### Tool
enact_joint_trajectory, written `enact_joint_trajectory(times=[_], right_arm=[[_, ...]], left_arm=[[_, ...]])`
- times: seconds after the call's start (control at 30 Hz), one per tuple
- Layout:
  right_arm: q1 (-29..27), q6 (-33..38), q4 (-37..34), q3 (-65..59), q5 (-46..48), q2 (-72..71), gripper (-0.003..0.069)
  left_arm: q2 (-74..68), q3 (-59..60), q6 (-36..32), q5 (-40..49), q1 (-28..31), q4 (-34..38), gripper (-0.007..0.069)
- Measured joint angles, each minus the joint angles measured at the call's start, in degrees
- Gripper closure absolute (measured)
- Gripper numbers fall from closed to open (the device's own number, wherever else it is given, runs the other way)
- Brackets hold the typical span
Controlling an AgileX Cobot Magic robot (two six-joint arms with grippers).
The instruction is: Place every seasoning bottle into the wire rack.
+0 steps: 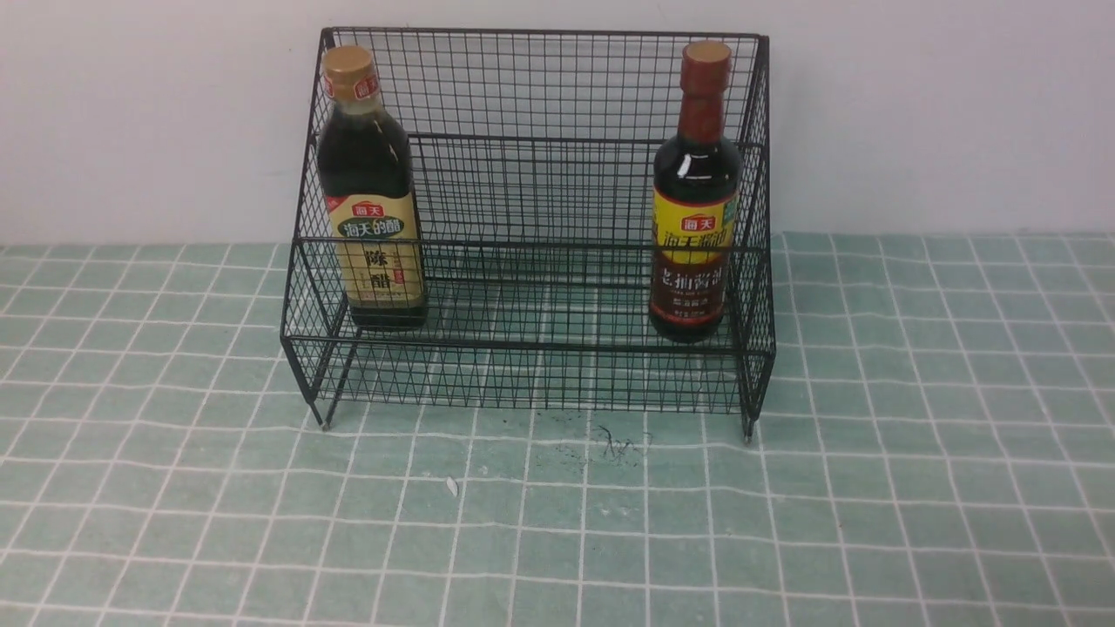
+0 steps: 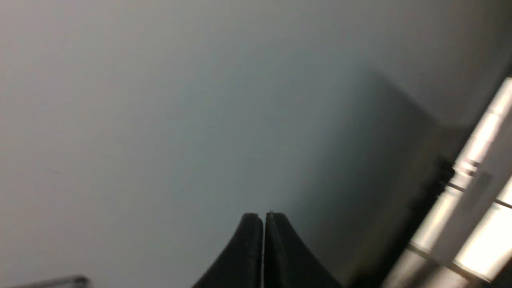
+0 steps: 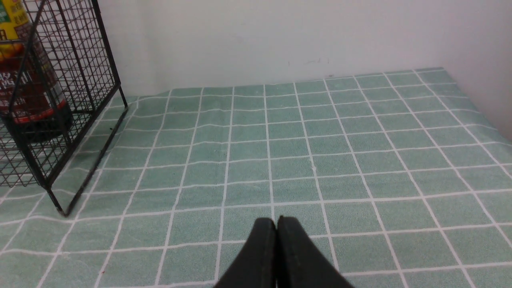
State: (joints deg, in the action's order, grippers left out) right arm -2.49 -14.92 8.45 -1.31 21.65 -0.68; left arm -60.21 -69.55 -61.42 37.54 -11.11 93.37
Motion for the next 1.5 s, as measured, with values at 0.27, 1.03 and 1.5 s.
enact_joint_trajectory(times=[0.27,1.03,1.5], right_arm=[[0.0,0.0,0.0,0.0,0.0,0.0,0.0669],[0.0,0.2,0.0,0.0,0.0,0.0,0.0669],[0.0,0.4,0.0,0.0,0.0,0.0,0.0669]], left_arm=[[3.2,-0.1,21.3,25.1,-0.1,-43.5,0.0631],[30.7,-0.2,26.3,14.5,-0.1,-62.6,0.0631],[46.3,24.9,52.1,1.1,7.7,-83.1,0.0631]])
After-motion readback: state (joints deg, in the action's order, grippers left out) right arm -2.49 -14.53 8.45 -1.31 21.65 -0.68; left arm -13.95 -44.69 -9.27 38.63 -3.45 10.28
